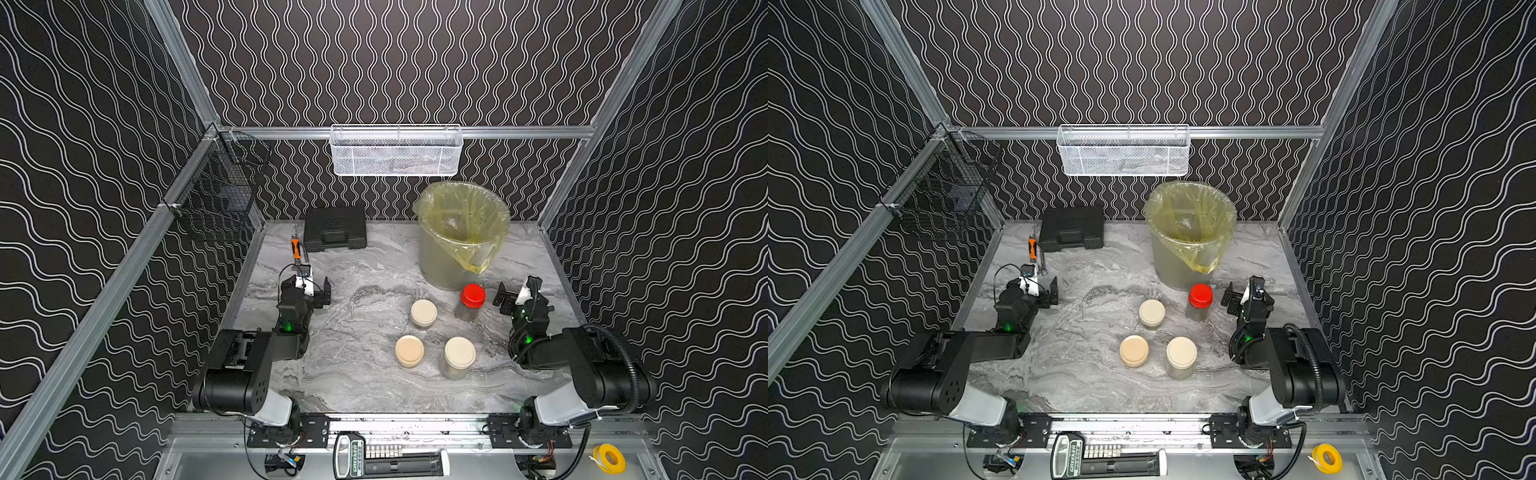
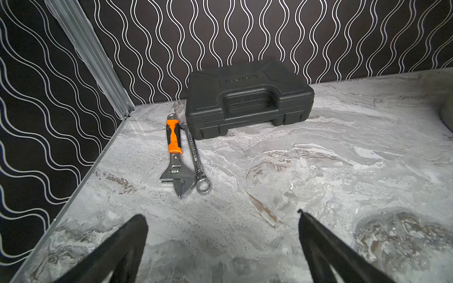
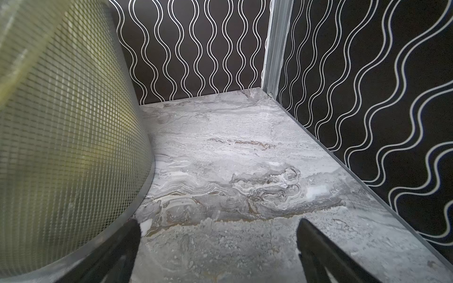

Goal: Empty moldy tea leaves from jars
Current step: Pick up the jar from the center of the board.

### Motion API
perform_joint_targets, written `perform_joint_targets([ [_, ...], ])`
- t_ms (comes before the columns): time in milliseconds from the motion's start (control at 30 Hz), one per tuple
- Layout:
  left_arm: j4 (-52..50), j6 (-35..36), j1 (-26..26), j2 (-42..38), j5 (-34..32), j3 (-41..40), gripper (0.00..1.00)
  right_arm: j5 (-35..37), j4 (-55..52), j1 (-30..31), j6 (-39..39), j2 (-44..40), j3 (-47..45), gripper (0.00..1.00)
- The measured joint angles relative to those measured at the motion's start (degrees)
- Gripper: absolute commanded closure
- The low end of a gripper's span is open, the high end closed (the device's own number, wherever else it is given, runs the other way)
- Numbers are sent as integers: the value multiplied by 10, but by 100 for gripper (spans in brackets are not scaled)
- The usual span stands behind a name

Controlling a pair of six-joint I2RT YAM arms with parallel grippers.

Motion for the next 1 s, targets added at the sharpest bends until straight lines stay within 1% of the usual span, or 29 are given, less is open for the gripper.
perform_joint_targets([
  [733,0,0,0,0,3,0,1,0,9,0,0,-4,-10,0],
  [867,-2,0,0,-6,-3,0,1,17,10,3,0,-54,-33,0],
  [933,-9,0,-3,-26,-19,0,1,32,-11,8,0,-104,-35,0],
  [1000,-15,0,-11,-58,-44,-3,1,43,-68,11,23,-176,-22,0],
])
